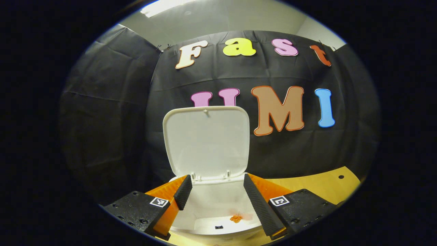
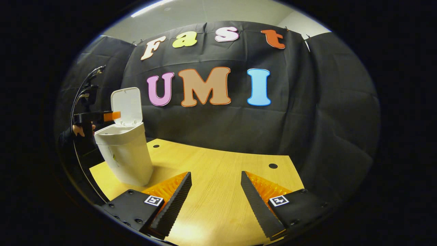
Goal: Press the lid of the desktop garbage bin to open it, pick up the crumpled paper on the desktop and throw it into the bin, then pick up the pop can on the desktop and drop it into the bin, and finally close the garbage bin lid.
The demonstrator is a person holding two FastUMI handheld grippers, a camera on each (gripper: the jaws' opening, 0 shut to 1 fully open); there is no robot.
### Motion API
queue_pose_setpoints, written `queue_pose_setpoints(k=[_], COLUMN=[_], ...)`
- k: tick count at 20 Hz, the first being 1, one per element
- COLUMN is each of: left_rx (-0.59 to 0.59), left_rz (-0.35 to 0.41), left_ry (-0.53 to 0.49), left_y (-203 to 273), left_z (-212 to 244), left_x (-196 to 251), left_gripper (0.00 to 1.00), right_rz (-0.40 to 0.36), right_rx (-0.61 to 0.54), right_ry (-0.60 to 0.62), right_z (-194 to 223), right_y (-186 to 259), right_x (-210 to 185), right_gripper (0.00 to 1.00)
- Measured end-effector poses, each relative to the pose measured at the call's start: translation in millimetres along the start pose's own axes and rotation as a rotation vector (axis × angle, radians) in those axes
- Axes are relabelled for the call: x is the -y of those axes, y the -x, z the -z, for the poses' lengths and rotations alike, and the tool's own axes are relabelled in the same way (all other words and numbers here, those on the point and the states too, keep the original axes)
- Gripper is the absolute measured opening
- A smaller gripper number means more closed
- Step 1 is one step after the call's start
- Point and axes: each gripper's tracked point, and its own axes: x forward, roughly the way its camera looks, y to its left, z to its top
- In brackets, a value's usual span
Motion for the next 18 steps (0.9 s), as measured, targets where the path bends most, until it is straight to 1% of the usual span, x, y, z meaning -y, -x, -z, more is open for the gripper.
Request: queue_pose_setpoints(k=[2, 3, 6, 9, 11, 14, 15, 16, 17, 18], left_rx=[0.030, 0.056, 0.112, 0.153, 0.171, 0.157, 0.136, 0.108, 0.084, 0.059], left_rz=[-0.004, -0.002, 0.024, 0.040, 0.047, 0.043, 0.043, 0.046, 0.051, 0.051], left_ry=[0.000, 0.006, 0.020, 0.020, 0.034, 0.034, 0.036, 0.042, 0.053, 0.054], left_y=[3.1, 4.2, -1.0, -18.5, -32.5, -61.4, -72.0, -82.3, -92.7, -102.1], left_z=[-25.5, -42.9, -90.4, -134.1, -155.2, -166.1, -163.1, -157.9, -152.8, -146.4], left_x=[1.4, 1.9, 2.8, -6.0, -12.6, -24.9, -27.3, -28.7, -28.6, -29.1], left_gripper=[0.91, 0.92, 0.91, 0.91, 0.92, 0.92, 0.91, 0.92, 0.91, 0.92], right_rz=[-0.019, -0.017, -0.020, -0.012, 0.002, 0.025, 0.037, 0.047, 0.057, 0.067], right_rx=[0.010, 0.023, 0.027, 0.035, 0.023, 0.023, 0.027, 0.030, 0.032, 0.032], right_ry=[0.016, 0.021, 0.008, -0.010, -0.014, -0.036, -0.042, -0.047, -0.051, -0.057], right_z=[-6.3, -11.0, -12.8, -10.9, -5.7, -6.1, -7.1, -6.3, -6.3, -4.7], right_y=[-1.6, -3.6, -9.1, -4.3, -4.8, -1.2, -0.6, 1.3, 2.0, 3.7], right_x=[-0.5, 1.1, -3.9, -10.1, -11.0, -7.4, -5.4, -2.3, 0.3, 2.6], right_gripper=[0.97, 0.97, 0.97, 0.97, 0.97, 0.97, 0.97, 0.97, 0.97, 0.96])
